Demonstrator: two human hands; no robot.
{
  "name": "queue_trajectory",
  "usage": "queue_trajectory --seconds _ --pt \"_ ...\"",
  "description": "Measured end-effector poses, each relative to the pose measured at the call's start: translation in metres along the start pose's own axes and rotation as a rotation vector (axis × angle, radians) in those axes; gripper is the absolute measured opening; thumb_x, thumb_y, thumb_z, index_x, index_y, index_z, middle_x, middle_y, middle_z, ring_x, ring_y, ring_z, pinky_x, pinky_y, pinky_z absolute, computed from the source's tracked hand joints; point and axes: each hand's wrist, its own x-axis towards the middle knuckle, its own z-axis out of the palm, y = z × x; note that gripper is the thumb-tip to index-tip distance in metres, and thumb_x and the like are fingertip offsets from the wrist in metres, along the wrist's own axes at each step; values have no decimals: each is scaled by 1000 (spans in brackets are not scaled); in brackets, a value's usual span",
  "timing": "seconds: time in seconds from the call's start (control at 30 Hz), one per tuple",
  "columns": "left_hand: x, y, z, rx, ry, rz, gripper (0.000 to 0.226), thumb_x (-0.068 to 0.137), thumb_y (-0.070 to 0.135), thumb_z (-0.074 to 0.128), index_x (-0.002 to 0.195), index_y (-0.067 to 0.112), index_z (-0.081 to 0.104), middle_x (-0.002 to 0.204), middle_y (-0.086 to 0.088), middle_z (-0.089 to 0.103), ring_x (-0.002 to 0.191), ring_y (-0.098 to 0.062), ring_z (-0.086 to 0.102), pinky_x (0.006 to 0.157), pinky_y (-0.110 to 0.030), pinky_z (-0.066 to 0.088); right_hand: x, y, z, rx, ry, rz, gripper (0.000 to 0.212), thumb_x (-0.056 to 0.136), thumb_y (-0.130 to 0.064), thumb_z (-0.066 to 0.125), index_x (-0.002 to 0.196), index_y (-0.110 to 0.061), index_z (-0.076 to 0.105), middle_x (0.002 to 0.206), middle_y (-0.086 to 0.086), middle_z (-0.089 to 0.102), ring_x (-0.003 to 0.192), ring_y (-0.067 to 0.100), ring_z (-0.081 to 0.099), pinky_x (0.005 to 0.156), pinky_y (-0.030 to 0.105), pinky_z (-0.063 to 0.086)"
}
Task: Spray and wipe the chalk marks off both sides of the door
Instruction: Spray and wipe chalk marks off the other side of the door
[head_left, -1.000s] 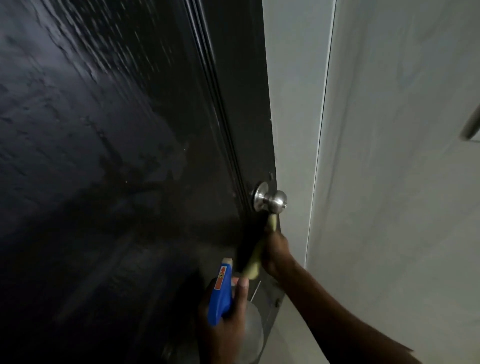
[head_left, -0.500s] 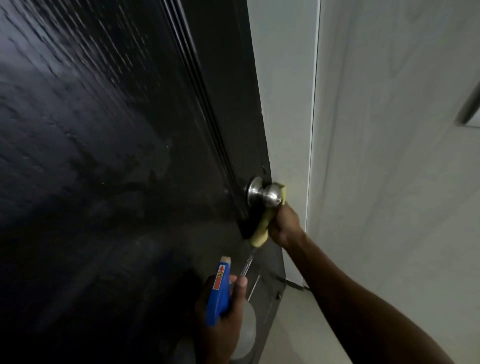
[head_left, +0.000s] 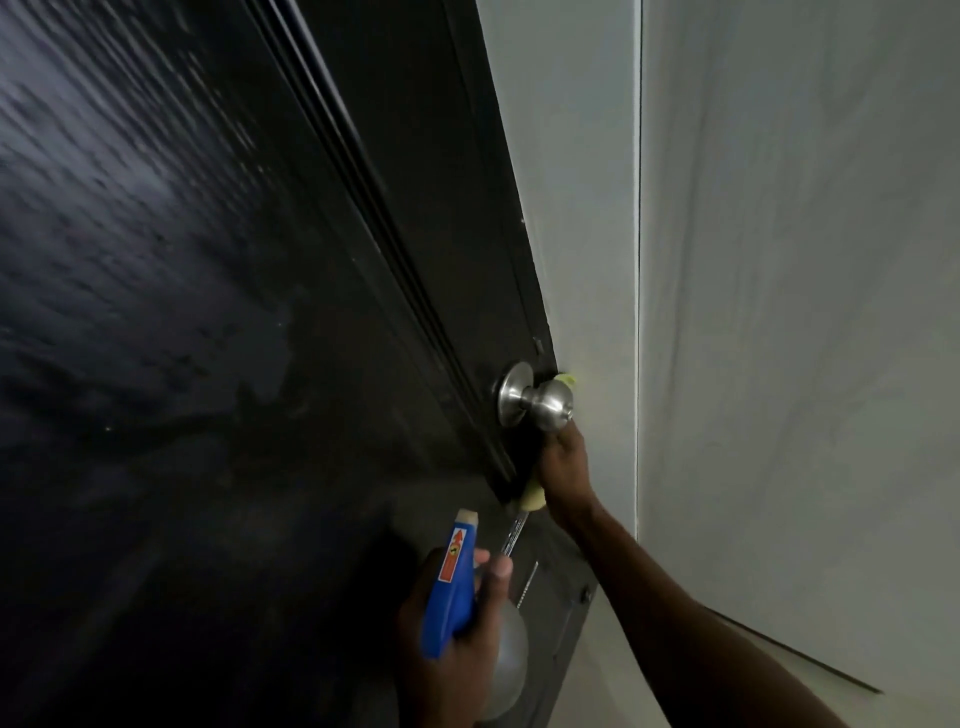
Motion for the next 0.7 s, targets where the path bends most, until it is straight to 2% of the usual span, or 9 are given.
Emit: queue_trajectory --seconds 0.07,0.13,0.23,0.3,0.4,0.47,0.53,0.63,0.7 --pt "6 2 6 6 -1 11 32 81 77 57 92 48 65 73 15 68 58 -1 66 55 -20 53 -7 13 -1 -59 -21 -4 49 104 -4 38 150 -20 42 145 -2 51 131 13 49 109 34 43" --pt "11 6 10 9 -9 25 36 83 75 55 88 41 63 82 17 68 62 0 66 56 -16 53 -5 34 -13 -75 -22 145 51 106 -10 37 155 -24 35 147 -1 45 134 18 43 114 42 37" --pt "17 14 13 36 -35 62 34 86 71 55 85 38 61 72 16 66 66 2 65 61 -12 51 31 62 -37 -118 5 230 47 98 -35 46 143 -22 54 140 8 58 133 32 51 113 56 39" --pt "19 14 13 43 -35 79 30 87 68 56 86 38 63 72 16 65 64 1 65 61 -17 53 44 57 -38 -188 28 129 50 94 -37 50 140 -20 57 136 10 62 128 28 57 110 51 44" --pt "17 12 18 29 -21 4 31 84 71 58 90 41 66 70 14 67 59 -3 67 57 -26 56 31 45 -32 -319 -44 9 49 104 -21 47 152 -24 40 138 5 59 124 21 57 106 42 46" --pt "13 11 22 51 -14 2 34 82 73 58 89 40 67 66 13 66 59 -4 67 56 -27 56 23 57 -42 -523 -154 70 57 105 -17 46 158 -22 27 139 4 52 125 26 54 105 40 44" --pt "11 12 26 67 -9 81 42 84 71 57 82 31 69 60 11 65 56 0 64 55 -20 54 21 68 -56 -633 -254 243 52 102 -10 48 152 -6 35 143 16 51 127 34 53 100 34 43" --pt "12 18 28 92 0 160 51 87 68 55 77 21 69 56 11 64 50 4 60 51 -4 44 13 43 -61 -247 -83 300 27 101 -10 53 126 -5 62 123 24 67 99 31 68 80 32 52" --pt "11 18 28 110 3 119 40 87 70 53 83 33 68 56 14 63 48 4 59 48 -7 45 9 10 -54 45 -8 255 22 94 -25 60 109 -12 70 107 20 72 89 30 69 77 40 56"
